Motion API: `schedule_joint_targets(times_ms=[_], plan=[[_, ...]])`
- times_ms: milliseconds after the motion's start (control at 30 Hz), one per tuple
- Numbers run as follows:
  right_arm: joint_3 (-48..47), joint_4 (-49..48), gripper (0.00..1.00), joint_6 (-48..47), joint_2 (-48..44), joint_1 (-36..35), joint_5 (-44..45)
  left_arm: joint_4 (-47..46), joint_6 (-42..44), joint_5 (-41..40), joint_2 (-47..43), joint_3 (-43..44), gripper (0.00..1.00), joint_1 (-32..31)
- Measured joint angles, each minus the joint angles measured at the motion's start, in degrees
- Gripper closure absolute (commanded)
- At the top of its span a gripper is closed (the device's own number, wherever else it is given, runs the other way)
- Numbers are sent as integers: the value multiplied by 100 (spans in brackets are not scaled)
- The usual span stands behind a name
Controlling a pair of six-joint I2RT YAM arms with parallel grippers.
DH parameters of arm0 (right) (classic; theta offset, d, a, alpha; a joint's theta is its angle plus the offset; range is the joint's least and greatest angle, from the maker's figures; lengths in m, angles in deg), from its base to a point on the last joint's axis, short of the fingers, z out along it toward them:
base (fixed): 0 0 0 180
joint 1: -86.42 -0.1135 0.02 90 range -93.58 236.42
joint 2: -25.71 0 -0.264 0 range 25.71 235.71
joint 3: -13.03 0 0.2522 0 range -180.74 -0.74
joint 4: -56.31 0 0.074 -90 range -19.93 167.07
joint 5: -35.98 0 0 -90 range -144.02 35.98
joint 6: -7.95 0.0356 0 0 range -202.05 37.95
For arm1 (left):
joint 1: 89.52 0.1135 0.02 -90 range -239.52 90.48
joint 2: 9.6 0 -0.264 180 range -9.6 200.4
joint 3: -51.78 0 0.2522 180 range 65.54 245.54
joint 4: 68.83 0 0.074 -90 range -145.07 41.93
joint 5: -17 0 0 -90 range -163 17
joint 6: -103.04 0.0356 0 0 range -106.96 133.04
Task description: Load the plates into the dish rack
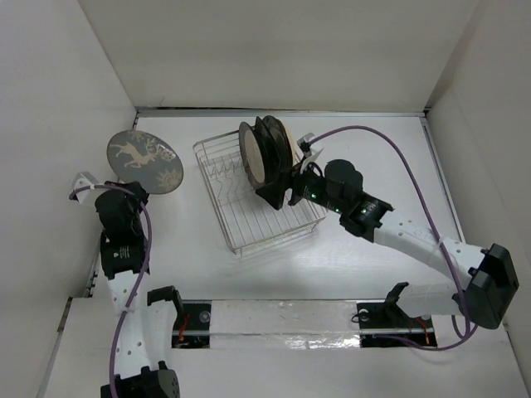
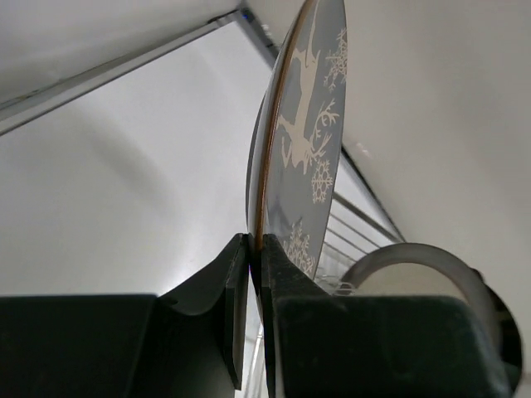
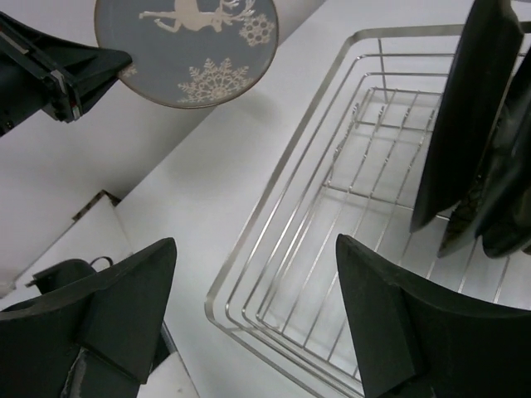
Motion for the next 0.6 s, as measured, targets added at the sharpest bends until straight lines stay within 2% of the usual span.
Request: schedule_joint_targets(times_ms=[267,467,600], plan=[[-1172,24,5,-13,916,0,-138,-280,-280,970,-9,90,100,-208],[-2450,256,2,-225,1821,166,-271,-387,-457,1880,-105,87,100,-424],[-2918,457,2,-348,2291,321,-422,-645,-592,2441,-149,87,100,-527]])
